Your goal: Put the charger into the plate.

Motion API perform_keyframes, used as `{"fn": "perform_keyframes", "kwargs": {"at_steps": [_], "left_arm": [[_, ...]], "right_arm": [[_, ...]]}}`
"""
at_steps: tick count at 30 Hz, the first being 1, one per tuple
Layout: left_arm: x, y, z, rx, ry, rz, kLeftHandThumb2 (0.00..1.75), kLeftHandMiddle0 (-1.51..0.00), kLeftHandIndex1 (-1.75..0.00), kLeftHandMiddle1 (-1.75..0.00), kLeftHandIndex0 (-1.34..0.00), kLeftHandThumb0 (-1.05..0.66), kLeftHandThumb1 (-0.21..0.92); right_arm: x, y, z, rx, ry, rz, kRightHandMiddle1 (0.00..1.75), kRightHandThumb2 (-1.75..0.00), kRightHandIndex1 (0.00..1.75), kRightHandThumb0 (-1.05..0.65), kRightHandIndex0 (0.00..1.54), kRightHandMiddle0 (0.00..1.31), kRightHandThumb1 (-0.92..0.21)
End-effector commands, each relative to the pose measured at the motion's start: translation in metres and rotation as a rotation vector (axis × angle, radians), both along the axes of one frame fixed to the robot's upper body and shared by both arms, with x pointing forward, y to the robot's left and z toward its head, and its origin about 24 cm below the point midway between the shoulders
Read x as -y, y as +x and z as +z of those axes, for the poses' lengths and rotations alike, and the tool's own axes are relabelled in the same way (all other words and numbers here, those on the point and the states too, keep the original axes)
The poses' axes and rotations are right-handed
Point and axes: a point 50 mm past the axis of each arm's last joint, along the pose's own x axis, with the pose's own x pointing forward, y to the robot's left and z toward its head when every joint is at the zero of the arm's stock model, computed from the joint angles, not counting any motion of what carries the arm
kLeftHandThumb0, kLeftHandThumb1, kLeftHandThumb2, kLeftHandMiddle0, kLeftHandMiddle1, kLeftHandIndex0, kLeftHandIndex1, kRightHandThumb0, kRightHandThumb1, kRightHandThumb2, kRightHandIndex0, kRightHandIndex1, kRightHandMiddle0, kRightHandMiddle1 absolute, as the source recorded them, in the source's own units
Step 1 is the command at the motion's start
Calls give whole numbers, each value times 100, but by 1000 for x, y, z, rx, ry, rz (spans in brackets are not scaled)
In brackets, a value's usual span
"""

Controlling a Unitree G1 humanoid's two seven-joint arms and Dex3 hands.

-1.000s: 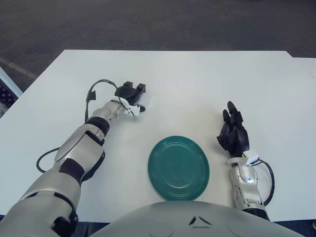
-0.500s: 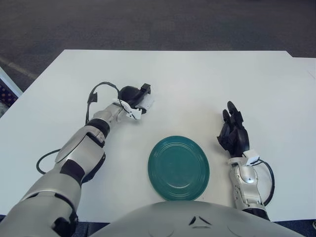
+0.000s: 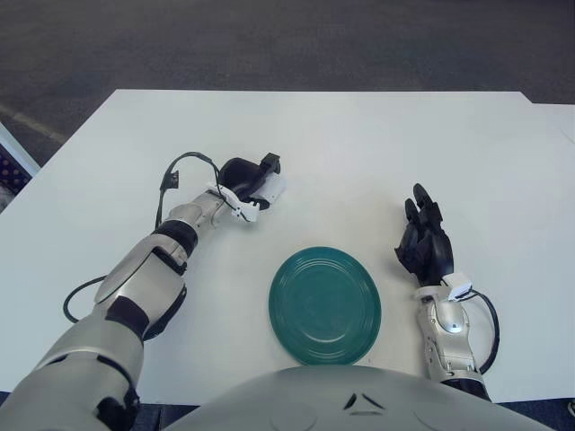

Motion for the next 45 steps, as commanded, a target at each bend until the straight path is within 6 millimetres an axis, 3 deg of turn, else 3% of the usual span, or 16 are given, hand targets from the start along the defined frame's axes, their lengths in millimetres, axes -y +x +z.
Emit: {"fn": "perform_keyframes", "kwargs": {"at_steps": [1, 13, 29, 45], "left_arm": [[0, 1, 49, 135, -106, -45, 122, -117, -175, -175, -55, -46, 39], [32, -39, 65, 148, -194, -136, 124, -119, -175, -175, -57, -46, 38], [70, -91, 81, 162, -117, -310, 125, -126, -175, -175, -57, -46, 37], [89, -129, 81, 130, 6, -492, 126, -131, -175, -175, -58, -47, 36]], "right_arm": [[1, -39, -59, -313, 25, -21, 25, -87, 0, -84, 8, 0, -92], [-1, -39, -59, -318, 32, -11, 25, -86, 0, -83, 8, 0, -92], [-5, -37, -57, -302, 39, 1, 27, -86, 1, -80, 10, 0, -92], [-6, -39, -52, -309, -16, -27, 30, -89, 0, -79, 9, 0, -92]]}}
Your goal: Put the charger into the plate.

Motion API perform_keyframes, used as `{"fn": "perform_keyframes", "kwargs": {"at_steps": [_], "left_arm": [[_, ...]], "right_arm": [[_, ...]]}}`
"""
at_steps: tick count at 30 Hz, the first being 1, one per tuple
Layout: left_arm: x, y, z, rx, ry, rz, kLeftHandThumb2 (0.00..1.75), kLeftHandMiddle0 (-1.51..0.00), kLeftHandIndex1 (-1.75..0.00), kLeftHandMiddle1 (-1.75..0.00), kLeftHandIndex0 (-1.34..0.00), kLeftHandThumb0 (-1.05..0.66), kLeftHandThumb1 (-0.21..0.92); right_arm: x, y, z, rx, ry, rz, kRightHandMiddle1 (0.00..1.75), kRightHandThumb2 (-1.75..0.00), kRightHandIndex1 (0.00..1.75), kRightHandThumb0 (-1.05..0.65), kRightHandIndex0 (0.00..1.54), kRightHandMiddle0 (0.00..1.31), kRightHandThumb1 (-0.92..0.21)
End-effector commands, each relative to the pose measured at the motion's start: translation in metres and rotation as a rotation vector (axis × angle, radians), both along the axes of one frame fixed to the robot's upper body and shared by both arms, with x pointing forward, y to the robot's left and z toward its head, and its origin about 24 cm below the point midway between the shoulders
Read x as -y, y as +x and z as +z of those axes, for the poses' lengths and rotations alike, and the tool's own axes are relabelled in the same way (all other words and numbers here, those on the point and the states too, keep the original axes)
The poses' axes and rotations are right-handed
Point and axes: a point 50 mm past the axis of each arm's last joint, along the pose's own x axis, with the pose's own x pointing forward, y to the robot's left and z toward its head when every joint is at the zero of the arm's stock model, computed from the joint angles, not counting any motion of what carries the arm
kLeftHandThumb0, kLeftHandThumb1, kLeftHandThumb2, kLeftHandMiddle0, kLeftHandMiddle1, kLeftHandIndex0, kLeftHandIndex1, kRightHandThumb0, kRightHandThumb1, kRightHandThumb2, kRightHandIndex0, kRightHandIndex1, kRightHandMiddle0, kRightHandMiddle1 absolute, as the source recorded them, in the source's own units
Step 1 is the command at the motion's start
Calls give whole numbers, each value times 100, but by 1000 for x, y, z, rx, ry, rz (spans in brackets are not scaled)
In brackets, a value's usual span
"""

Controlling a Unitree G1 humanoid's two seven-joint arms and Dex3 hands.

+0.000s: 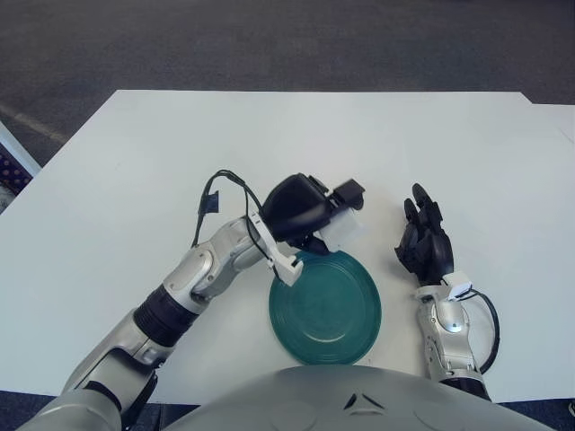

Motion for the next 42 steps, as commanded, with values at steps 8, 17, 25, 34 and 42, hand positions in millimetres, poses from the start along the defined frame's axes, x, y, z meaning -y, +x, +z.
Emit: {"fn": "perform_keyframes", "kwargs": {"at_steps": [8, 17, 25, 34, 42], "left_arm": [[5, -11, -3, 36, 129, -63, 125, -131, -175, -175, -58, -47, 37], [8, -23, -10, 15, 144, -122, 124, -129, -175, -175, -57, -46, 38], [14, -26, -12, 34, 174, -175, 123, -125, -175, -175, -56, -46, 39], [17, -29, -22, 49, 200, -225, 116, -121, -175, -175, -51, -44, 44], [17, -32, -31, 19, 226, -256, 120, -118, -175, -175, -54, -45, 41]], "right_arm": [[-7, -39, -46, -288, 1, -25, 31, -91, 1, -78, 11, 0, -92], [-10, -38, -44, -301, 26, -38, 31, -91, 1, -77, 11, 0, -92], [-12, -39, -42, -314, 26, -38, 30, -91, 0, -77, 10, 0, -92], [-13, -40, -41, -320, 2, -37, 29, -91, 0, -77, 10, 0, -92], [-12, -40, -40, -305, -40, -17, 27, -93, 0, -77, 11, 0, -92]]}}
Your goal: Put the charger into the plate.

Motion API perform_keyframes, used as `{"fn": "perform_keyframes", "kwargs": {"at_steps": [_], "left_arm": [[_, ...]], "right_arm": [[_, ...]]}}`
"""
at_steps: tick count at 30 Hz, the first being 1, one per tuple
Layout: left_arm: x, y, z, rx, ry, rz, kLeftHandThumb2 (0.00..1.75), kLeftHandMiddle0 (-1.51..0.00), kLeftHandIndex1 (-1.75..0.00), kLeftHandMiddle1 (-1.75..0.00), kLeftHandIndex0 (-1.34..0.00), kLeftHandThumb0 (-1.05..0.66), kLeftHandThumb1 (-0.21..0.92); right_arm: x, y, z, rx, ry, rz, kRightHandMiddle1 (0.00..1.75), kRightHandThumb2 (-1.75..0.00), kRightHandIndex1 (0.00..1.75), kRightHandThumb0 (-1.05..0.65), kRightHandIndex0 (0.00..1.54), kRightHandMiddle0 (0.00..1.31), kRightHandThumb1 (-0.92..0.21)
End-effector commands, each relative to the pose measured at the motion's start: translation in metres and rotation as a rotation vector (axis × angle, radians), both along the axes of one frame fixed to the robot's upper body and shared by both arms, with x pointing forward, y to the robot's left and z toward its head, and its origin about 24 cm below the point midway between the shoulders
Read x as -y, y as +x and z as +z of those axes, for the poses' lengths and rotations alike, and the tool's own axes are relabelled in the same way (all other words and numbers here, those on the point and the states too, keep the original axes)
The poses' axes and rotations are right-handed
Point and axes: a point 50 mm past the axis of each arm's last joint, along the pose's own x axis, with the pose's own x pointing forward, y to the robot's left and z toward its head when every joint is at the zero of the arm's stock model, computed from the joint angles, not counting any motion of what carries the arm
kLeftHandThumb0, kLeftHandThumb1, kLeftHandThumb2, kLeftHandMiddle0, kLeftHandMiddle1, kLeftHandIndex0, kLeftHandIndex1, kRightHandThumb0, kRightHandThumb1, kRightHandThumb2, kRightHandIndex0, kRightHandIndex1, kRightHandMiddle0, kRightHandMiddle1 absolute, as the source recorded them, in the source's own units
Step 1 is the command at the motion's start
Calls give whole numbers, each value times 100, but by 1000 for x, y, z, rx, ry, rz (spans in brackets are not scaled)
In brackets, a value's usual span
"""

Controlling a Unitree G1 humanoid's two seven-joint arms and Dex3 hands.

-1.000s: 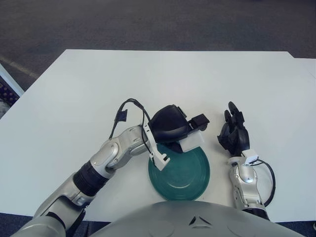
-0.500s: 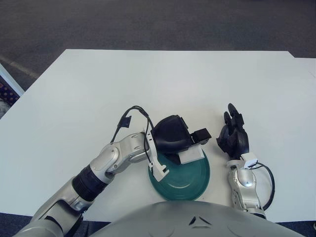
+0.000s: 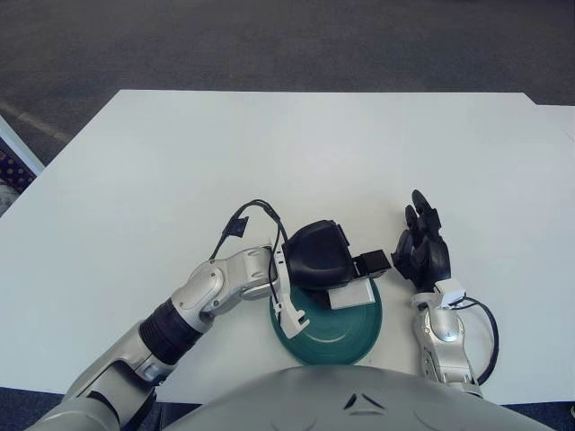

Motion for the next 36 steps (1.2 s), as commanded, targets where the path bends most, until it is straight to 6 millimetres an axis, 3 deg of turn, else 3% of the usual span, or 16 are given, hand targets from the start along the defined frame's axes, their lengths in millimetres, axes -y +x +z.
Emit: {"fn": "perform_keyframes", "kwargs": {"at_steps": [1, 16, 36], "left_arm": [[0, 0, -3, -2, 21, -10, 119, -118, -175, -175, -54, -45, 41], [2, -4, -17, 19, 83, -33, 119, -122, -175, -175, -53, -45, 42], [-10, -4, -31, -11, 129, 4, 124, -127, -175, -175, -57, -46, 37]], "right_arm": [[-2, -29, -38, -221, 10, -4, 27, -93, 0, -77, 11, 0, -92], [0, -29, -43, -223, 32, 13, 27, -89, 0, -79, 9, 0, -92], [1, -27, -48, -214, 93, 10, 39, -86, 1, -76, 12, 0, -92]]}}
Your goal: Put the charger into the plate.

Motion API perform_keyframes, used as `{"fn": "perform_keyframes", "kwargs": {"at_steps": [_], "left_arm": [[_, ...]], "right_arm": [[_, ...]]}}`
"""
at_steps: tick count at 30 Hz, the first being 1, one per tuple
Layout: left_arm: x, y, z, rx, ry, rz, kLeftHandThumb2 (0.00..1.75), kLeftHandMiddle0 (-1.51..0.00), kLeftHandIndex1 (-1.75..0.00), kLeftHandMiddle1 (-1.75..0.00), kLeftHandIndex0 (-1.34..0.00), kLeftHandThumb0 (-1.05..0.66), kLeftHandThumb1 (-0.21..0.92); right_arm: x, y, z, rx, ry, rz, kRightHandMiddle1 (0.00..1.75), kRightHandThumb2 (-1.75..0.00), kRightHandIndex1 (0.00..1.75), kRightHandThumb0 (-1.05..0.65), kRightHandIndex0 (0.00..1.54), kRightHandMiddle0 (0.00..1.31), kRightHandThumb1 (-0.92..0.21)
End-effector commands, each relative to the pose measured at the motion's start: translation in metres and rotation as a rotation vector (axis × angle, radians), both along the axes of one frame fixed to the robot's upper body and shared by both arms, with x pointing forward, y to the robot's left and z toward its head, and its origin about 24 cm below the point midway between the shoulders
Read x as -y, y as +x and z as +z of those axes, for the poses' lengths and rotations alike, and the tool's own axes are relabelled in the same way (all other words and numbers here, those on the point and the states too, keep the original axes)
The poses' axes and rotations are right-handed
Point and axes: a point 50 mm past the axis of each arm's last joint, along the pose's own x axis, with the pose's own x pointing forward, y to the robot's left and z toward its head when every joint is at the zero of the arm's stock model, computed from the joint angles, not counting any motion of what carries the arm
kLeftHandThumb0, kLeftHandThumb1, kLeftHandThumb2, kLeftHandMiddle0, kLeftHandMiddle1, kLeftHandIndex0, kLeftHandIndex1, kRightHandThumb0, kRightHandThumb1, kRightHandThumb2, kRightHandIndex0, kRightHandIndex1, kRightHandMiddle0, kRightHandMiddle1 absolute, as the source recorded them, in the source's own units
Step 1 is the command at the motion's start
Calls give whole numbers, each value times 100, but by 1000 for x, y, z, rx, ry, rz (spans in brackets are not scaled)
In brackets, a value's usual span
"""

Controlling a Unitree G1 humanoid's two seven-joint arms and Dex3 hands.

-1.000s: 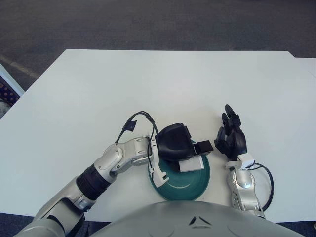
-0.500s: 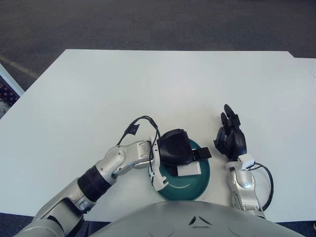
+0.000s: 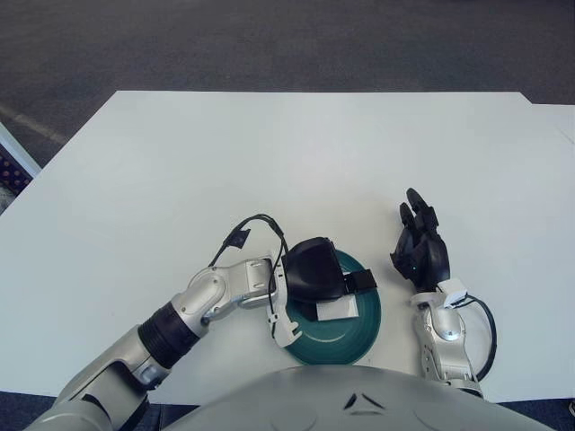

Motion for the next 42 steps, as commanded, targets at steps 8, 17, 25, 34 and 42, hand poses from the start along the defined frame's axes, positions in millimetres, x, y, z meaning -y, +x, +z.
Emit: {"fn": "perform_keyframes", "kwargs": {"at_steps": [8, 17, 25, 34, 42], "left_arm": [[-6, 3, 0, 6, -6, 11, 122, -127, -175, -175, -55, -46, 39], [-6, 5, 0, 9, 6, 3, 122, -126, -175, -175, -56, -46, 39], [-6, 5, 0, 3, -14, -2, 120, -123, -175, -175, -54, -45, 41], [-8, 5, 5, 0, -49, 20, 111, -117, -175, -175, -49, -44, 48], [-11, 8, 6, -18, -11, 15, 83, -34, -147, -161, -13, -100, 90]], "right_arm": [[-2, -30, -49, -251, 22, -9, 40, -86, 0, -76, 11, 0, -92], [-1, -29, -49, -258, 18, -3, 37, -87, 0, -77, 10, 0, -92], [-2, -29, -49, -261, 27, 4, 37, -87, 0, -77, 10, 0, -92], [-2, -29, -49, -262, 26, 5, 39, -87, 0, -77, 11, 0, -92], [-3, -29, -47, -251, 8, 18, 43, -87, 1, -77, 13, 0, -92]]}}
